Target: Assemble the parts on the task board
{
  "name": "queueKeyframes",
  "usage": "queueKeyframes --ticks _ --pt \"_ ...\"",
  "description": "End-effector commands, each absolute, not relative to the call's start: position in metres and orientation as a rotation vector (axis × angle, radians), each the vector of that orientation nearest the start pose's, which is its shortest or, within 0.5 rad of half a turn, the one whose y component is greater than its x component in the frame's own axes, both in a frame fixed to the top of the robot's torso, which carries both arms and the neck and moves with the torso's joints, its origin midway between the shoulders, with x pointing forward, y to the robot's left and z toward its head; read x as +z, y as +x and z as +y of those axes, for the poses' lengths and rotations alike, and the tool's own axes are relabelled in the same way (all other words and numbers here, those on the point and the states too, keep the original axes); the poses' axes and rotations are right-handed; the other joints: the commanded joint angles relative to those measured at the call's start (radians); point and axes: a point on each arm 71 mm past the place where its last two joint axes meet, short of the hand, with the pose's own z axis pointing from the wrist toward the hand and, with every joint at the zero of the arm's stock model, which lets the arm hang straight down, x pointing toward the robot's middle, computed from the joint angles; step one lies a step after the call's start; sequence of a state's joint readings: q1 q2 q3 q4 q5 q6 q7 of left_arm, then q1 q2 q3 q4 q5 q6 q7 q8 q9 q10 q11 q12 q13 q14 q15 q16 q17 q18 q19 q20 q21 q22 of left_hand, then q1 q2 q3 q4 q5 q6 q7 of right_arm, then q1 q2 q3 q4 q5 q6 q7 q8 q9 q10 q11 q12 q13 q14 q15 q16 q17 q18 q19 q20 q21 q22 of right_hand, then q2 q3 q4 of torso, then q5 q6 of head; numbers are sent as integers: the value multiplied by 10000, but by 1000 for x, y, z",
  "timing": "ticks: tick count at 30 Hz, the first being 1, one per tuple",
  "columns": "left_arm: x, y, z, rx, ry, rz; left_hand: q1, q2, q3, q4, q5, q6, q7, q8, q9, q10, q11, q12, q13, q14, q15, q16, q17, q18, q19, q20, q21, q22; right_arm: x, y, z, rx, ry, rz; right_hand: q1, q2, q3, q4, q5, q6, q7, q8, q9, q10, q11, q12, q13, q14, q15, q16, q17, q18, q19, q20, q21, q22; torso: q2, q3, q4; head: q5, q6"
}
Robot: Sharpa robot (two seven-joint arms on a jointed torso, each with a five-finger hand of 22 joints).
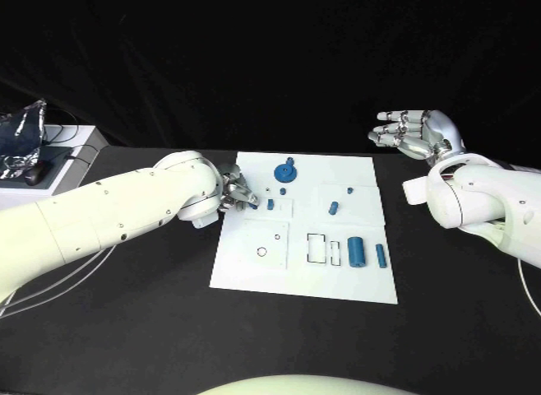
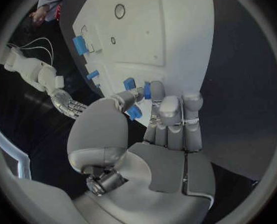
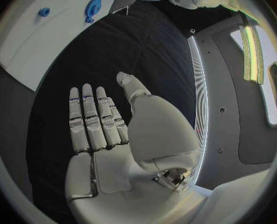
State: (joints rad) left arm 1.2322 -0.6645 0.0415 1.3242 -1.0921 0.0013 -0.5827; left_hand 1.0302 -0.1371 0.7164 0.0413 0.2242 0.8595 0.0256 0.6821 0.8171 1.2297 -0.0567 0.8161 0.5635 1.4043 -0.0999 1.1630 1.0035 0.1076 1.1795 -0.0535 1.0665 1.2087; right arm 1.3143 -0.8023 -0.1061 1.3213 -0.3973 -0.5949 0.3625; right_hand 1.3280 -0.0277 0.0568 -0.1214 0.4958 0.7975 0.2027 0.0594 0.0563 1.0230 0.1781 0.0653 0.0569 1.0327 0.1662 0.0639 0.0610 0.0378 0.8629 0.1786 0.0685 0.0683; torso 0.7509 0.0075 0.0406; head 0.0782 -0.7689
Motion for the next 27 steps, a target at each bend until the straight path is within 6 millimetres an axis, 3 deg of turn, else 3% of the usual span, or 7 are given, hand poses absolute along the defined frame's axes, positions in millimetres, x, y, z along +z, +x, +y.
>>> queueKeyframes --ticks 1,27 --pt "-195 530 193 -3458 -3485 21481 133 62 1187 -1102 55 65 4 -48 -6 68 14 -50 7 75 16 -42 3 128 43 25 63 15 -142 536 -260 10737 6893 12499 15 48 -20 -24 35 -42 167 -66 -10 -77 6 -68 4 -16 -7 -44 -14 148 16 37 4 -11 7 -2 -6 9 -12" --pt "-204 526 186 -3601 -3550 21847 139 -17 906 -956 12 229 -80 -200 -69 145 -20 -85 24 92 -5 -31 79 85 63 8 64 -15 -143 536 -260 10729 6919 12539 -22 24 -24 -32 30 -103 189 -68 -13 -99 17 -65 5 -52 6 -45 -14 142 -17 50 -1 -13 13 13 -13 -36 -73"
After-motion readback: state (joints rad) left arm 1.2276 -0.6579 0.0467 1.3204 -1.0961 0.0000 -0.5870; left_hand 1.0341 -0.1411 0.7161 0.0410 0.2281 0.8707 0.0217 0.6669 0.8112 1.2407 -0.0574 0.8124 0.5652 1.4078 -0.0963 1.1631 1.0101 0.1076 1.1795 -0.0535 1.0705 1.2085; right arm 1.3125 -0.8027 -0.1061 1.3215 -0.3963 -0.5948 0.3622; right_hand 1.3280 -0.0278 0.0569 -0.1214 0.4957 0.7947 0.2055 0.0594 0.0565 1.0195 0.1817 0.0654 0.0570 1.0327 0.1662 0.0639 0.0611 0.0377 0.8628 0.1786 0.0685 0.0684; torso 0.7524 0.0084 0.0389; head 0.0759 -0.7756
